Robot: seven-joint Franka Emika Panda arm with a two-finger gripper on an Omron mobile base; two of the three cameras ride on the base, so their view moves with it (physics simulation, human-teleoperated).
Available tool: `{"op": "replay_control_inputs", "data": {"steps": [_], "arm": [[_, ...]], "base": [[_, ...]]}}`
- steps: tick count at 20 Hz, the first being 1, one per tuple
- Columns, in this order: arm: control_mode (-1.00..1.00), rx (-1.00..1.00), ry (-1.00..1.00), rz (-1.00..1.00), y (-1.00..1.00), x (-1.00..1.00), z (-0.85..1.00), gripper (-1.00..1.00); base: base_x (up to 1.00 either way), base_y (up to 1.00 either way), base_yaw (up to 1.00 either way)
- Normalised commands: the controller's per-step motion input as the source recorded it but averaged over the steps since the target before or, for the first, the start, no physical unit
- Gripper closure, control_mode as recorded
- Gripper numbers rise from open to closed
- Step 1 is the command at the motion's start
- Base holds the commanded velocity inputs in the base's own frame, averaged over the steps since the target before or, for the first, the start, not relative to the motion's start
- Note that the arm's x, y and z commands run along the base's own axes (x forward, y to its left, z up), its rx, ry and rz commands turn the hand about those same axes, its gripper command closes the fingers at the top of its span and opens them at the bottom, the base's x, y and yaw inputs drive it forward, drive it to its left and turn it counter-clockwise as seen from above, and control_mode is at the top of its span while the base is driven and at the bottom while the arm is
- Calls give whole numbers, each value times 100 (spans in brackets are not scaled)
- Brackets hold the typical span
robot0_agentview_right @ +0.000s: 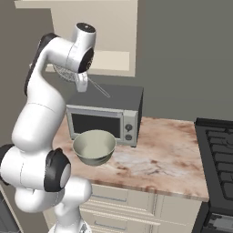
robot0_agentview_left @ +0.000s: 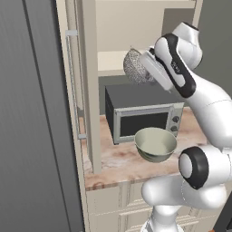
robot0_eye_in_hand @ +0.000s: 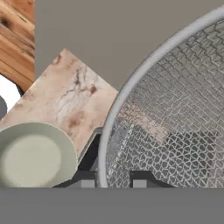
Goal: Open the cabinet and setup a tea strainer by placing it in the bowl upright.
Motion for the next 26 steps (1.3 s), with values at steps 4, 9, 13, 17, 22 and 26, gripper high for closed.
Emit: {"op": "replay_control_inputs", "data": {"steps": [4, 9, 13, 17, 22, 26], "arm": [[-100, -11, 14, 0, -38, -31, -45, 100], [-100, -4, 1, 1, -36, -41, -5, 100], [-100, -6, 0, 2, -38, -46, -1, 100], [-100, -8, 0, 0, -36, -36, -24, 100], [-100, -1, 0, 0, -26, -17, -49, 100], [-100, 1, 0, 0, -21, -1, -71, 100]], "base": [[0, 0, 0], [0, 0, 0], [0, 0, 0], [0, 0, 0], [0, 0, 0], [0, 0, 0]]}}
